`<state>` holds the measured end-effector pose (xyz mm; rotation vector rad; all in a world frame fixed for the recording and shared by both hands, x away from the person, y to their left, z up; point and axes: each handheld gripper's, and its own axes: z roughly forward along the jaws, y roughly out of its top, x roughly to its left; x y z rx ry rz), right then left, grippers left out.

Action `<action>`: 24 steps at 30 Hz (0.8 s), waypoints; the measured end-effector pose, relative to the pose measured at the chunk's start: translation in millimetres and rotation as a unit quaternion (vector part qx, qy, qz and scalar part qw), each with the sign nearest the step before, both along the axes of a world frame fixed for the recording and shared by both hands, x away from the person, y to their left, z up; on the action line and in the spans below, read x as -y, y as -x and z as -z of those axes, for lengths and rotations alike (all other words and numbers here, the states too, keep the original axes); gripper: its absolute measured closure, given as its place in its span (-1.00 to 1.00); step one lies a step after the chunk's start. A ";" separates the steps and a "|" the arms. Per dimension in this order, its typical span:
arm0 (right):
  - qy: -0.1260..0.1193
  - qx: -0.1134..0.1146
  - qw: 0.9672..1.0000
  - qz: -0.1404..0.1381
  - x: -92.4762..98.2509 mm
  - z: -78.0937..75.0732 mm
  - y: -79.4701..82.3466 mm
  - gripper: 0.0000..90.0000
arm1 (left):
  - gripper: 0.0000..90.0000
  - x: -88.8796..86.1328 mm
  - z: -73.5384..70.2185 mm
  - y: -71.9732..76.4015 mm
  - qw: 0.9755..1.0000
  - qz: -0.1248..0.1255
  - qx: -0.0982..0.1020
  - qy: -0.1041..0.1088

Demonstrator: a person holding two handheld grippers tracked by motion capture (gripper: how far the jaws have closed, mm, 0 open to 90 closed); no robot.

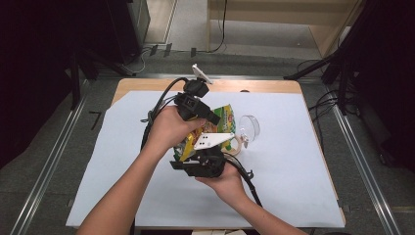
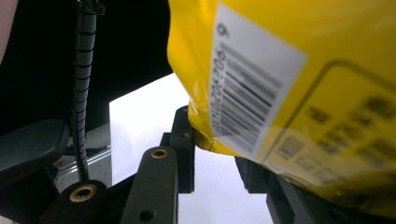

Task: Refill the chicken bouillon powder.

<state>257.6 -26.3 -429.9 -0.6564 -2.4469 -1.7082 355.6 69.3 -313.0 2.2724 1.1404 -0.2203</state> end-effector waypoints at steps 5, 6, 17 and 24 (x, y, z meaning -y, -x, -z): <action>0.003 0.003 1.000 0.002 0.1 1.0 -0.6 0.60 | 0.87 -0.1 0.6 -0.2 1.000 0.000 -0.002 0.001; 0.003 0.005 1.000 0.002 0.2 1.5 -1.0 0.60 | 0.87 -0.1 1.1 -0.3 1.000 0.000 -0.002 0.001; 0.003 0.004 1.000 0.002 0.1 1.7 -1.0 0.60 | 0.87 -1.1 1.6 -1.0 1.000 -0.002 -0.005 0.003; 0.002 0.003 1.000 0.001 0.1 1.2 -0.5 0.60 | 0.87 -2.0 2.3 -2.0 1.000 -0.002 -0.007 0.004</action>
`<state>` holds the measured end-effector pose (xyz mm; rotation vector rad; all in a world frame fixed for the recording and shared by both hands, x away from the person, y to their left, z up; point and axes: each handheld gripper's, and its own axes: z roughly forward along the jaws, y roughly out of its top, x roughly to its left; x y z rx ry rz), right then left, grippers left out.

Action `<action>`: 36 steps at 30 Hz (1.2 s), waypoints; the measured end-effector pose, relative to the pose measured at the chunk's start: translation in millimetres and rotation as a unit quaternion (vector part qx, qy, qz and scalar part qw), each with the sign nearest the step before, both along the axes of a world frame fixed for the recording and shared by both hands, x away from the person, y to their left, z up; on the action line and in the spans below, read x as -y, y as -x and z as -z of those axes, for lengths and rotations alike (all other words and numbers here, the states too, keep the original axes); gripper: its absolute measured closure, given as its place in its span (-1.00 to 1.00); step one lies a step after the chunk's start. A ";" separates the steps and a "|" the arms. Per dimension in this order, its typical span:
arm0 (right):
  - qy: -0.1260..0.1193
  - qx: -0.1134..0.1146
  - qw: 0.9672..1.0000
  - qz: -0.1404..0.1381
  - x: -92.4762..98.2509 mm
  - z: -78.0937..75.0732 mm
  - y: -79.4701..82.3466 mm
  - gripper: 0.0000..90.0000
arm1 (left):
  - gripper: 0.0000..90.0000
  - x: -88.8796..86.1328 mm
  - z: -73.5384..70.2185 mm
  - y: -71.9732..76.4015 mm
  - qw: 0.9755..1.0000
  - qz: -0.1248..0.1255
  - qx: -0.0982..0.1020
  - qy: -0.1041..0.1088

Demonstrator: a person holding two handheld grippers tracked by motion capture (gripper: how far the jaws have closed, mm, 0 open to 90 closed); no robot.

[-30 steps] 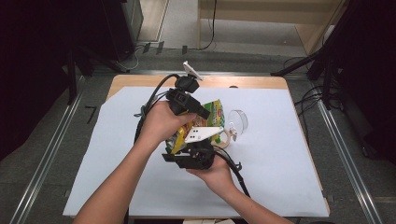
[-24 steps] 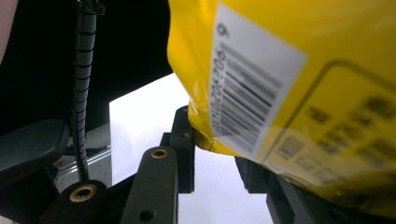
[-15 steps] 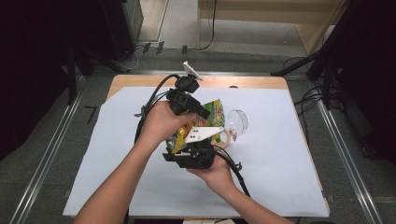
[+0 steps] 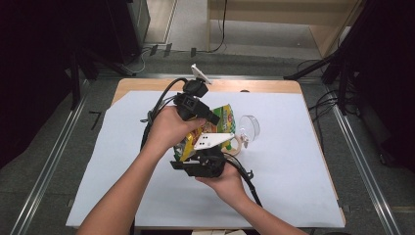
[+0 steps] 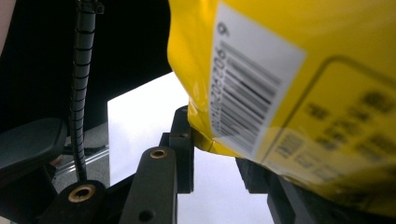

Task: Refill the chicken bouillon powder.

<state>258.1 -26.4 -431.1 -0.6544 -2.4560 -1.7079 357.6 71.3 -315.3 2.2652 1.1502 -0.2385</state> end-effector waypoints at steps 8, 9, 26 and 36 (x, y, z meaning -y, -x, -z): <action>0.000 0.000 1.000 0.000 0.2 0.1 -0.1 0.60 | 0.87 0.5 0.0 0.2 1.000 0.000 0.000 0.000; 0.000 -0.001 1.000 0.000 0.2 0.0 -0.1 0.60 | 0.87 0.5 0.0 0.2 1.000 0.001 0.000 -0.001; -0.009 -0.006 1.000 0.000 0.5 -3.5 2.7 0.60 | 0.87 2.0 -3.3 0.4 1.000 0.001 -0.001 -0.006; -0.011 -0.007 1.000 -0.001 0.3 -4.5 2.7 0.60 | 0.87 1.4 -2.9 -0.7 1.000 0.001 -0.003 -0.006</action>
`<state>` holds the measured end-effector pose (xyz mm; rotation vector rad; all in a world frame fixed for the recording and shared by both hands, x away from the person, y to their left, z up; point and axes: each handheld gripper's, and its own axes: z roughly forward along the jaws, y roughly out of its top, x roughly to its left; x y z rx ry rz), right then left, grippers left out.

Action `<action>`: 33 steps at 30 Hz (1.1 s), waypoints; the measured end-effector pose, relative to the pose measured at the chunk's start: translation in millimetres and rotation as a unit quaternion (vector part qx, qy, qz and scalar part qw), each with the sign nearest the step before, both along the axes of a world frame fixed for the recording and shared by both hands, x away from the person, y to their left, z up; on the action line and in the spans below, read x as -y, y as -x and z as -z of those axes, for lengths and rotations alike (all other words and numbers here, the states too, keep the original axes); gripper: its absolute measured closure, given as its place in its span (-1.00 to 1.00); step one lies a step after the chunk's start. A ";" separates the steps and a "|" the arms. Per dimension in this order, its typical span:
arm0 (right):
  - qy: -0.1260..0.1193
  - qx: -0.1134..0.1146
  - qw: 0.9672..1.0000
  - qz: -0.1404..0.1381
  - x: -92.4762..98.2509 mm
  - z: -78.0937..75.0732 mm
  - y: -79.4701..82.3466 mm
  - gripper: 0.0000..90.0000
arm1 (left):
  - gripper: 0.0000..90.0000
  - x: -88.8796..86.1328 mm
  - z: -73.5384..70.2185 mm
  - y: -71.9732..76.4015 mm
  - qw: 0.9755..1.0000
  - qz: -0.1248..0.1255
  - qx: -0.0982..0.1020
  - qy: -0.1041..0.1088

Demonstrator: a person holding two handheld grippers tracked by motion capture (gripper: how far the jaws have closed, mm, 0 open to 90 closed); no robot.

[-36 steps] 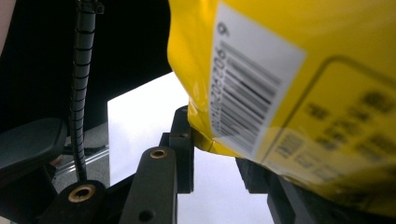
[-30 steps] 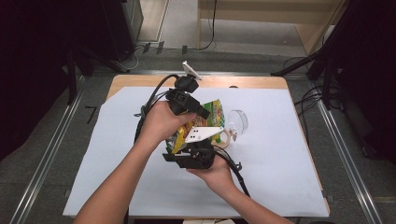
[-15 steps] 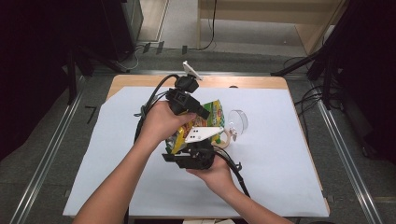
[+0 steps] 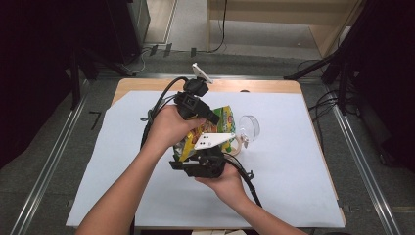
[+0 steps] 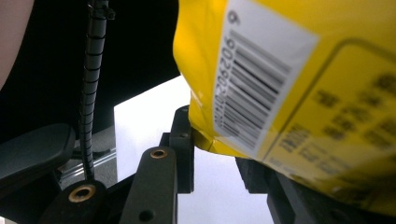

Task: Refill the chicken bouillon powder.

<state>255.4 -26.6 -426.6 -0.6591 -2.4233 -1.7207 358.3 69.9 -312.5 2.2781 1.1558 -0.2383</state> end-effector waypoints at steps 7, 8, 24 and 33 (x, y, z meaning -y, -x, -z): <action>-0.001 0.001 1.000 0.000 -0.2 -0.5 0.7 0.60 | 0.86 -0.3 0.4 -0.6 1.000 -0.001 -0.002 0.002; -0.001 0.001 1.000 0.001 -0.2 -0.6 0.9 0.60 | 0.86 -0.3 0.5 -1.0 1.000 -0.002 -0.003 0.002; 0.005 0.007 1.000 0.001 -1.0 -2.2 2.3 0.60 | 0.84 -2.4 1.4 -3.8 1.000 -0.003 -0.005 0.004; 0.006 0.008 1.000 0.001 -1.3 -1.8 2.2 0.61 | 0.84 -2.6 1.8 -3.7 1.000 -0.002 -0.004 0.005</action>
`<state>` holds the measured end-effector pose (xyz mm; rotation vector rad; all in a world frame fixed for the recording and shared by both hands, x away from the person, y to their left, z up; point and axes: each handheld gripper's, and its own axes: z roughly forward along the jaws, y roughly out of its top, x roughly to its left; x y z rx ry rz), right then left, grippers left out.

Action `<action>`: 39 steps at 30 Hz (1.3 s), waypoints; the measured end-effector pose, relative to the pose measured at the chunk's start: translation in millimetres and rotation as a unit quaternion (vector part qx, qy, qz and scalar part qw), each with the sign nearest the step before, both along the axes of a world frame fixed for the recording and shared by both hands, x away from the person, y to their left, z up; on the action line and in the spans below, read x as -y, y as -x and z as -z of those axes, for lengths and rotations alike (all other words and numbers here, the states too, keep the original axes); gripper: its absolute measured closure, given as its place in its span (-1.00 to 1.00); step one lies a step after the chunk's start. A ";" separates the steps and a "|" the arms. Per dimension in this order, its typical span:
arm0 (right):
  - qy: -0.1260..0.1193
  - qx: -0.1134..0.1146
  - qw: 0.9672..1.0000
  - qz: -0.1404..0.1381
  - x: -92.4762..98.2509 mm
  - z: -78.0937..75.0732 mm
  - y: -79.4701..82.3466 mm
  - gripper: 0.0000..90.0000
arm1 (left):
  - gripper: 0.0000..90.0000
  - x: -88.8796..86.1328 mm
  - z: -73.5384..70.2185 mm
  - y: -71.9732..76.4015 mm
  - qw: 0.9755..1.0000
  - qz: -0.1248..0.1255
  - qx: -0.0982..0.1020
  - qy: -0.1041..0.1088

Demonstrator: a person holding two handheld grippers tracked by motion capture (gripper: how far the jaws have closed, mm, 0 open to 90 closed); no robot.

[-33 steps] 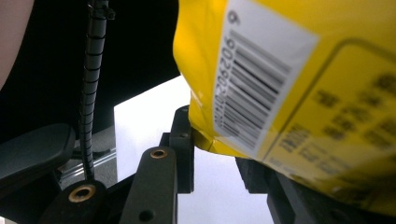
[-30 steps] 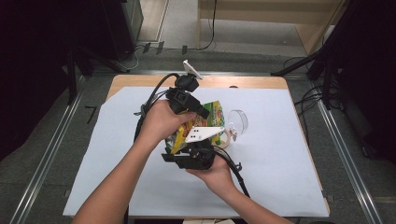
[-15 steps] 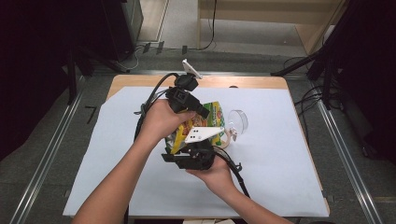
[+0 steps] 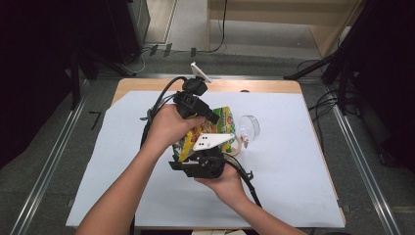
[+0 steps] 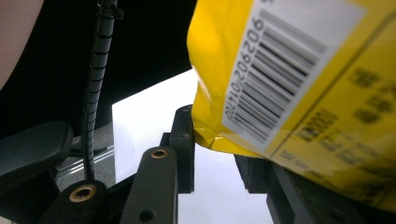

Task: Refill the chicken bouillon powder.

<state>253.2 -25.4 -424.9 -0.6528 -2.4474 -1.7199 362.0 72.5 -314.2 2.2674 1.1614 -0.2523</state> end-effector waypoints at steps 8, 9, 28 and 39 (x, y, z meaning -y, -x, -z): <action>-0.001 0.000 1.000 -0.001 -0.2 -0.7 0.6 0.62 | 0.84 1.1 -0.5 0.2 1.000 0.001 0.000 -0.001; -0.002 0.000 1.000 -0.001 -0.1 -0.8 0.6 0.62 | 0.84 1.1 -0.6 0.1 1.000 0.001 0.000 -0.001; -0.001 0.001 1.000 -0.002 -0.1 -0.3 0.3 0.62 | 0.84 0.4 -0.2 0.3 1.000 0.000 0.000 0.000; 0.002 0.005 1.000 -0.002 0.2 0.0 -0.2 0.63 | 0.84 1.0 -0.8 0.6 1.000 0.001 0.002 0.000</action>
